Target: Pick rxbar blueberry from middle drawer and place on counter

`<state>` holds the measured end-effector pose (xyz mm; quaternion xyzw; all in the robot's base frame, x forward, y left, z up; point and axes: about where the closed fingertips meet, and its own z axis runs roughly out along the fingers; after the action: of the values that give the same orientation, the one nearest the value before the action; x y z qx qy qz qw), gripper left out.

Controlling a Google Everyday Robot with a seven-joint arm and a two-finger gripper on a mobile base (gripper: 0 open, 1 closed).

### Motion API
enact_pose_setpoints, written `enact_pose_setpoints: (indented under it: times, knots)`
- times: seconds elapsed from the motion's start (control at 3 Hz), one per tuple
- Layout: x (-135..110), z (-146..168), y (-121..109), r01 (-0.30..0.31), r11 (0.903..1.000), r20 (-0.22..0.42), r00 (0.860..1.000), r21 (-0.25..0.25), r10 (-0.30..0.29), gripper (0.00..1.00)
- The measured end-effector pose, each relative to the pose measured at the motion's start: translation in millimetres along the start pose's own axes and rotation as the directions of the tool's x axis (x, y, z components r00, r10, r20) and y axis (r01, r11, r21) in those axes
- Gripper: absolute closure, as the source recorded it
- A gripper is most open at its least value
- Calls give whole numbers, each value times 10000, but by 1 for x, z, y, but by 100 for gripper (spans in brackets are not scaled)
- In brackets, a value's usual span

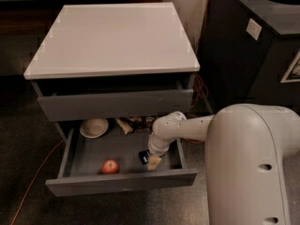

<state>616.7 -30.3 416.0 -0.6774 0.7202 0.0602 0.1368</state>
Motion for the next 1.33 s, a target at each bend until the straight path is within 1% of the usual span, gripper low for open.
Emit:
enact_pose_setpoints:
  times: [0.33,0.67,1.0,1.33]
  knots:
    - [4,12,-11,612,9981,-464,9970,-44,-613,0]
    - [9,21,-16,912,9957,-767,9928,-167,-922,0]
    - [17,32,-22,1074,9934,-1064,9881,-396,-1110,0]
    - [25,45,-29,1099,9917,-1292,9846,-668,-1179,2]
